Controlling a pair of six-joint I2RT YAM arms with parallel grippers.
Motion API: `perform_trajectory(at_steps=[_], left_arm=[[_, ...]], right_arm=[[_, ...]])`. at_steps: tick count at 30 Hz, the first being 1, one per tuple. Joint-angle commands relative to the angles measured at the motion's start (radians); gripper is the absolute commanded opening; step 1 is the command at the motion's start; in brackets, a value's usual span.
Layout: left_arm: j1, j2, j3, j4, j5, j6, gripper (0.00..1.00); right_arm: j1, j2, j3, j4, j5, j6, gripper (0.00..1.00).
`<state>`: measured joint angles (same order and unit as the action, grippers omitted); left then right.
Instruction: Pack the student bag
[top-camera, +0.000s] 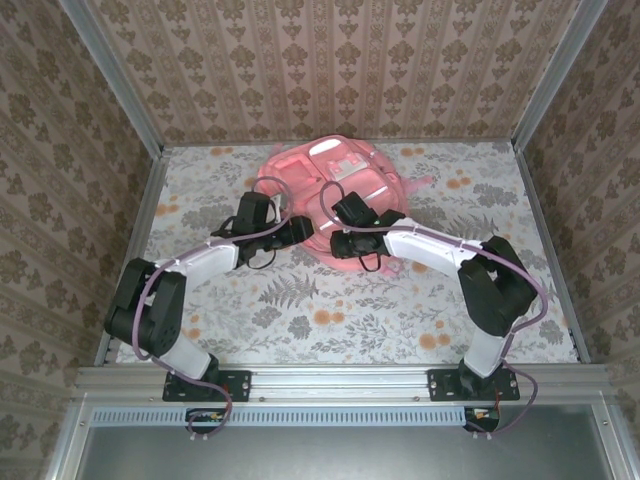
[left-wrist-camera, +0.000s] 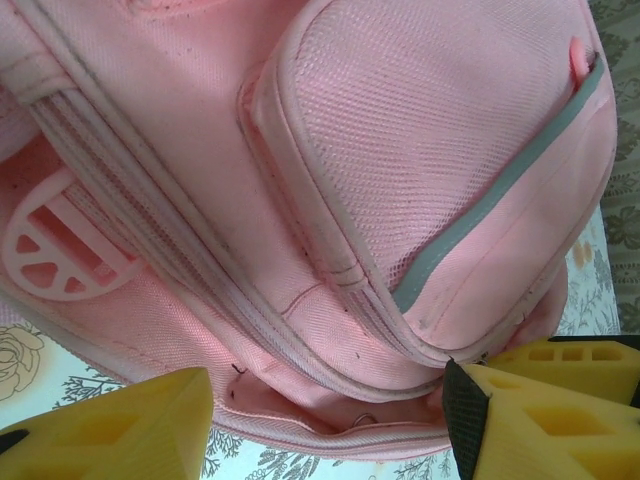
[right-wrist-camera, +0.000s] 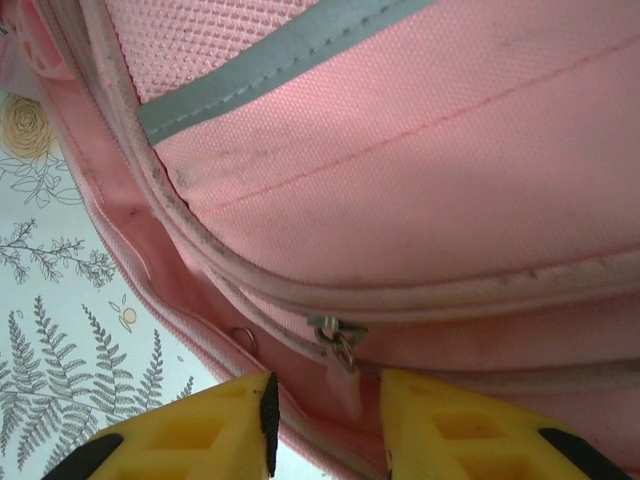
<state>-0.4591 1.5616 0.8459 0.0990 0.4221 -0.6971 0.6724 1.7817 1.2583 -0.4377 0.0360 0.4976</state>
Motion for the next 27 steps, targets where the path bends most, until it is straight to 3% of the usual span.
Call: perform_trajectory(at_steps=[1, 9, 13, 20, 24, 27], left_arm=[[-0.004, 0.007, 0.011, 0.046, 0.026, -0.041, 0.63], [-0.004, 0.053, 0.017, 0.121, 0.089, -0.115, 0.58], [-0.009, 0.106, 0.032, 0.185, 0.127, -0.177, 0.55], [-0.020, 0.185, 0.063, 0.271, 0.159, -0.250, 0.50], [-0.021, 0.218, 0.081, 0.298, 0.152, -0.275, 0.39], [-0.017, 0.231, 0.096, 0.277, 0.127, -0.275, 0.22]], right_arm=[[0.001, 0.034, 0.042, -0.015, 0.031, 0.003, 0.31], [0.001, 0.073, 0.074, -0.011, 0.064, -0.001, 0.24], [0.001, 0.073, 0.077, -0.014, 0.086, -0.001, 0.13], [0.001, 0.027, 0.060, 0.000, 0.099, -0.009, 0.03], [0.000, 0.003, 0.055, -0.003, 0.109, -0.008, 0.01], [0.000, -0.004, 0.064, -0.050, 0.174, 0.002, 0.00]])
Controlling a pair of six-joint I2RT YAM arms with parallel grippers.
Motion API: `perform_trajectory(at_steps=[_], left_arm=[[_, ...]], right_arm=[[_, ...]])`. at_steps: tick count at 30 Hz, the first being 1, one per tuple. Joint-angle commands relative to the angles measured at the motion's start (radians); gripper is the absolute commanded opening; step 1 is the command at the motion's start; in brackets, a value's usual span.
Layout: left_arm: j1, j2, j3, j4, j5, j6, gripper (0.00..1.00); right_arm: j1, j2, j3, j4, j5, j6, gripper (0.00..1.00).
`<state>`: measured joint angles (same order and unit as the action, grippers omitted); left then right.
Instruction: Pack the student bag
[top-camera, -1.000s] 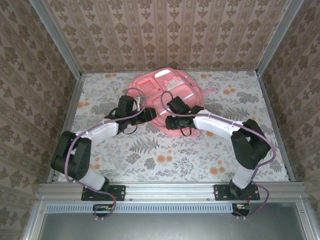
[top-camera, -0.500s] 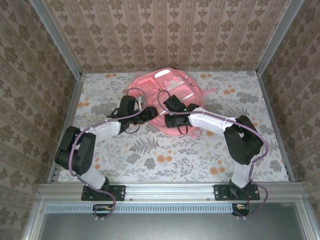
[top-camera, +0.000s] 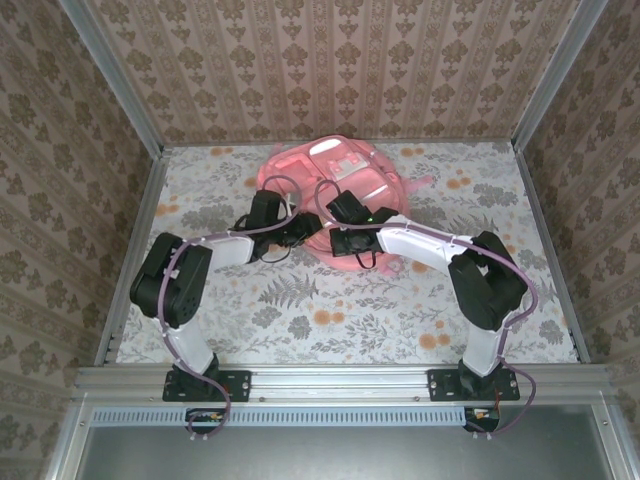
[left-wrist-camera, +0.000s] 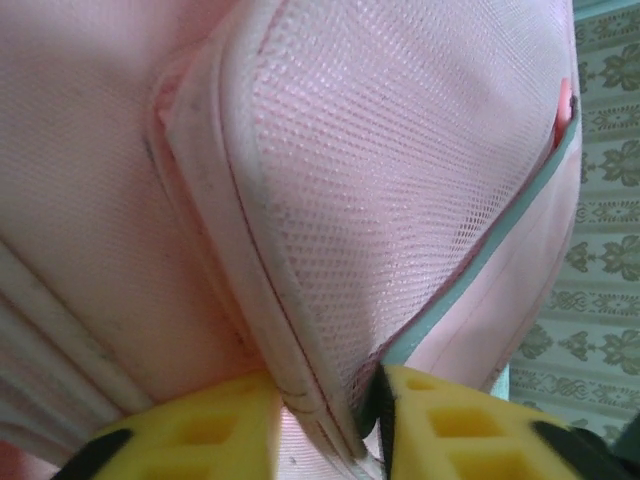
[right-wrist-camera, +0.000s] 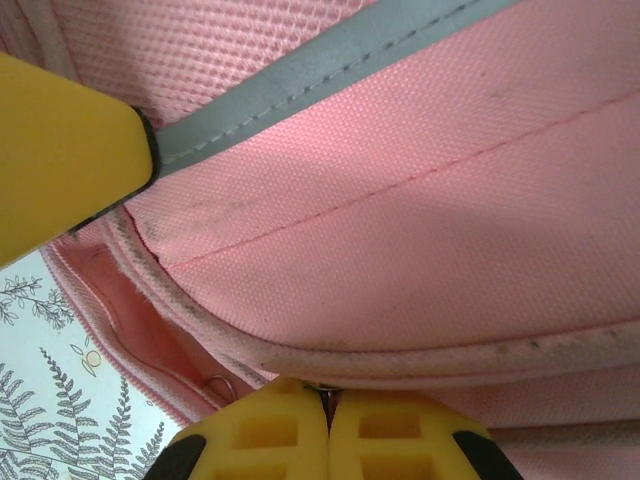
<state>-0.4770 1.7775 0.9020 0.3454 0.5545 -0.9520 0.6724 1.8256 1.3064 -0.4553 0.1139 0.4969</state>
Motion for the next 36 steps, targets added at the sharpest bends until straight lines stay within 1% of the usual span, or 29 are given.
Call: perform_trajectory(at_steps=[1, 4, 6, 7, 11, 15, 18, 19, 20, 22, 25, 26, 28, 31, 33, 36], left_arm=[[0.001, 0.014, 0.041, 0.018, -0.021, -0.016, 0.13], [0.012, -0.009, 0.025, -0.012, -0.073, 0.005, 0.01], [0.014, -0.022, 0.023, -0.049, -0.085, 0.033, 0.00], [0.043, -0.027, 0.021, -0.059, -0.085, 0.046, 0.00], [0.067, -0.046, 0.018, -0.093, -0.083, 0.086, 0.00], [0.095, -0.069, 0.034, -0.151, -0.105, 0.135, 0.00], [0.130, -0.094, 0.046, -0.217, -0.134, 0.170, 0.00], [0.143, -0.110, 0.049, -0.243, -0.150, 0.182, 0.02], [0.155, -0.126, 0.050, -0.272, -0.168, 0.193, 0.09], [0.183, -0.171, 0.046, -0.341, -0.211, 0.212, 0.27], [0.224, -0.254, 0.018, -0.417, -0.252, 0.212, 0.47], [0.236, -0.277, 0.006, -0.437, -0.261, 0.207, 0.52], [0.252, -0.336, -0.026, -0.486, -0.286, 0.185, 0.58], [0.258, -0.402, -0.083, -0.502, -0.267, 0.122, 0.61], [0.258, -0.427, -0.129, -0.466, -0.222, 0.058, 0.62], [0.258, -0.435, -0.198, -0.327, -0.124, -0.051, 0.62]], right_arm=[[-0.003, -0.051, 0.024, -0.062, 0.128, 0.010, 0.00], [-0.030, -0.075, 0.011, -0.123, 0.205, 0.029, 0.00], [-0.061, -0.102, -0.016, -0.130, 0.236, 0.027, 0.00], [-0.081, -0.116, -0.033, -0.124, 0.242, 0.019, 0.00], [-0.153, -0.132, -0.044, -0.121, 0.242, -0.024, 0.00], [-0.183, -0.111, 0.002, -0.117, 0.181, -0.077, 0.00], [-0.160, -0.104, 0.026, -0.099, 0.055, -0.098, 0.00], [-0.143, -0.106, 0.027, -0.087, 0.001, -0.100, 0.00], [-0.128, -0.105, 0.028, -0.074, -0.045, -0.100, 0.00], [-0.092, -0.100, 0.031, -0.031, -0.138, -0.079, 0.00], [-0.045, -0.077, 0.047, 0.020, -0.246, -0.035, 0.00], [-0.031, -0.065, 0.056, 0.031, -0.266, -0.021, 0.00], [-0.005, -0.033, 0.087, 0.060, -0.311, 0.000, 0.00], [0.022, 0.024, 0.145, 0.084, -0.349, 0.024, 0.00], [0.034, 0.056, 0.183, 0.083, -0.353, 0.037, 0.00], [0.044, 0.084, 0.212, 0.091, -0.370, 0.051, 0.00]])
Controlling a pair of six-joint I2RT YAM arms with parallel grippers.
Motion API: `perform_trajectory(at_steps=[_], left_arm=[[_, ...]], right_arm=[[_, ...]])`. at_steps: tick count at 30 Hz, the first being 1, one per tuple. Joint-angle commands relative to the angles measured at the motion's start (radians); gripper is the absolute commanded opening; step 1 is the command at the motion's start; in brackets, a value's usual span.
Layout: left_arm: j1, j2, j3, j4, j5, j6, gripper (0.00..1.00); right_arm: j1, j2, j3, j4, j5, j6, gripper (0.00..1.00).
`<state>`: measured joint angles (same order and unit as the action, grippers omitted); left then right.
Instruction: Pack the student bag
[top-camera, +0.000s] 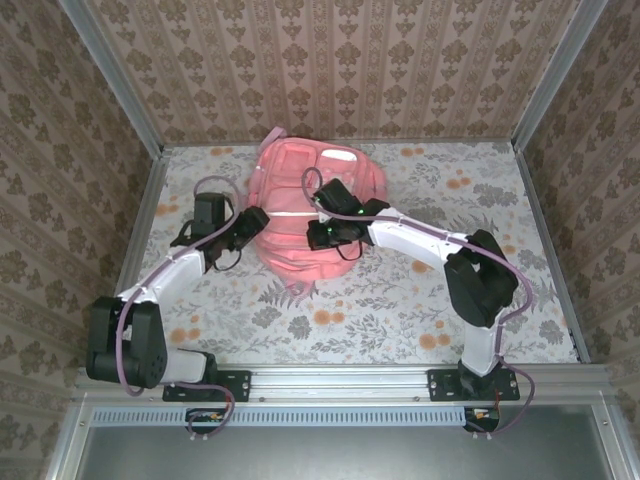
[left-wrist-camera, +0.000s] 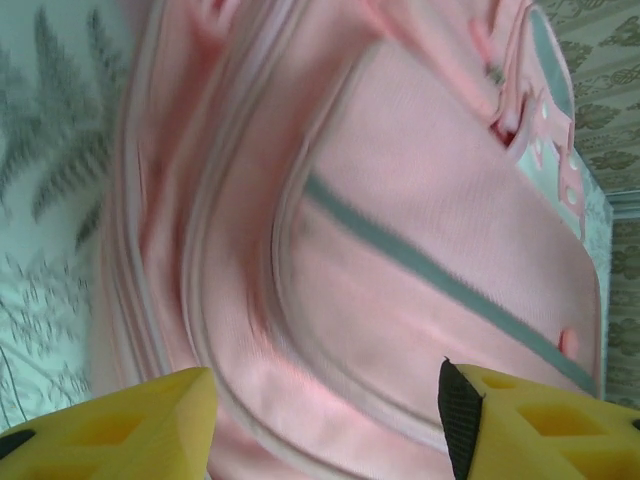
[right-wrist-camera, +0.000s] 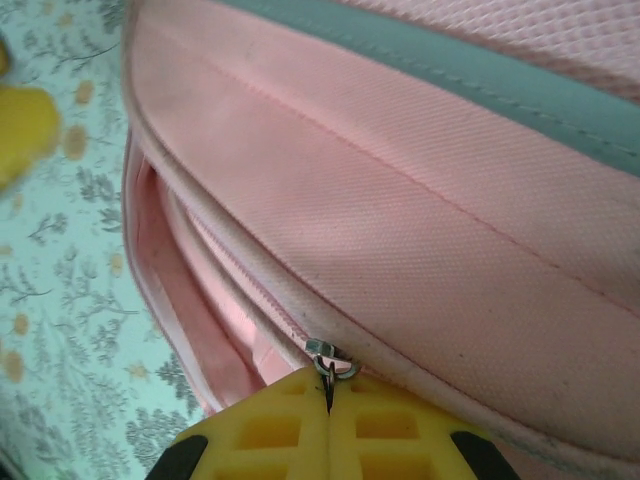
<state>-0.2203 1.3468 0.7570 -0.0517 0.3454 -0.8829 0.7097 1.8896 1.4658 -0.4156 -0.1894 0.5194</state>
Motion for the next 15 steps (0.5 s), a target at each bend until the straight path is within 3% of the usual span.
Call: perform_trajectory(at_steps=[1, 4, 8, 15], left_arm=[[0.004, 0.008, -0.067, 0.144, 0.135, -0.157, 0.62], [0.000, 0.050, -0.059, 0.242, 0.218, -0.214, 0.62], [-0.004, 0.077, -0.059, 0.236, 0.193, -0.220, 0.60], [-0.008, 0.136, -0.039, 0.286, 0.188, -0.239, 0.45]], right_arm=[[0.010, 0.025, 0.057, 0.053, -0.068, 0.032, 0.00], [0.013, 0.031, 0.059, 0.051, -0.068, 0.037, 0.00], [0.015, 0.024, 0.047, 0.056, -0.067, 0.043, 0.00], [0.022, 0.025, 0.036, 0.055, -0.069, 0.050, 0.00]])
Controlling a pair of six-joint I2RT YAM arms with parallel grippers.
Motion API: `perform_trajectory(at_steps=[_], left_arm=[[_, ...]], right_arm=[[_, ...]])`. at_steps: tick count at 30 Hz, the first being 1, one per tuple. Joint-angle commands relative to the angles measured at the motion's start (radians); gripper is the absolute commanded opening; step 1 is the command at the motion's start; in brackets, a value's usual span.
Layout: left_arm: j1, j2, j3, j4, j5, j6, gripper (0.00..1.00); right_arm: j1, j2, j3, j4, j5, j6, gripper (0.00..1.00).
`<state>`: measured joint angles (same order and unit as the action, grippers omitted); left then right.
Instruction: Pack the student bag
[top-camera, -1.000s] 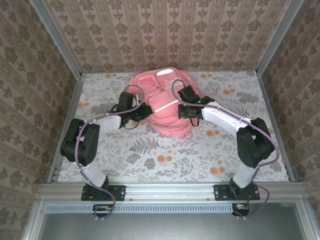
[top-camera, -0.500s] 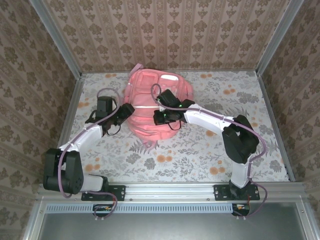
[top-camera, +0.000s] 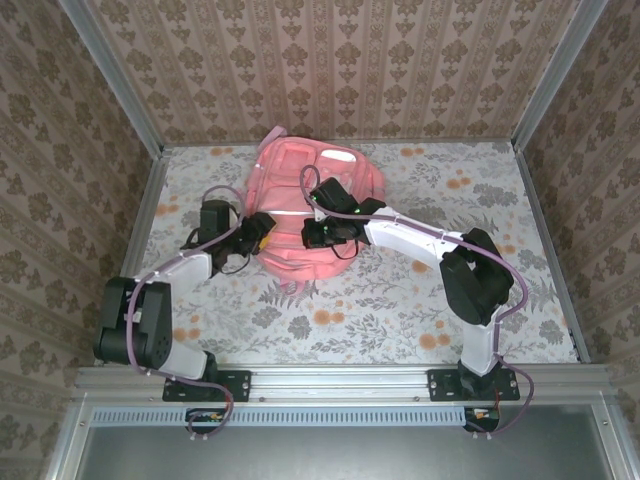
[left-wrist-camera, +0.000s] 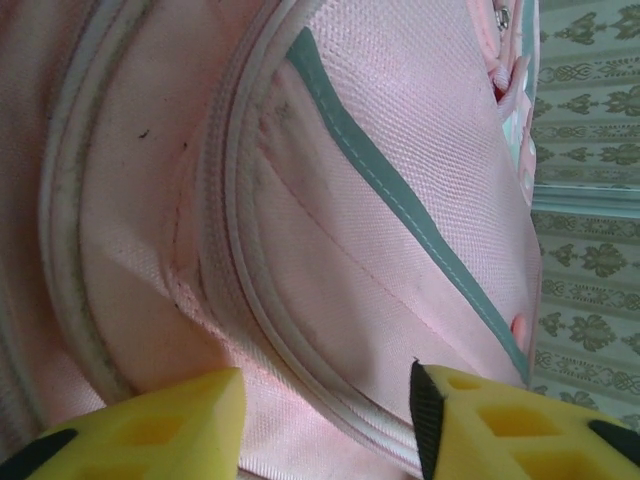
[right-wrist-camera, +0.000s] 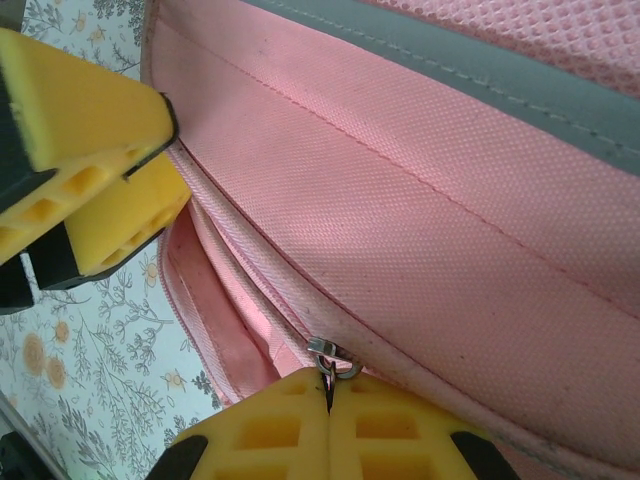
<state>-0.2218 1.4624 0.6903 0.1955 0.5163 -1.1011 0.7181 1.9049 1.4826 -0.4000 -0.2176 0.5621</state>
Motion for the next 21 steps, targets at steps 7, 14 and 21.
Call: perform_trajectory(at_steps=[7, 14, 21], left_arm=[[-0.011, 0.086, 0.047, 0.054, 0.002, -0.021, 0.26], [-0.001, 0.128, 0.027, 0.085, 0.009, -0.011, 0.00], [0.019, 0.111, 0.030, 0.036, 0.002, 0.036, 0.00]], right_arm=[[0.021, -0.006, 0.038, -0.077, 0.092, -0.047, 0.00], [0.013, -0.066, 0.019, -0.294, 0.390, -0.160, 0.00], [-0.072, -0.122, -0.045, -0.323, 0.521, -0.223, 0.00]])
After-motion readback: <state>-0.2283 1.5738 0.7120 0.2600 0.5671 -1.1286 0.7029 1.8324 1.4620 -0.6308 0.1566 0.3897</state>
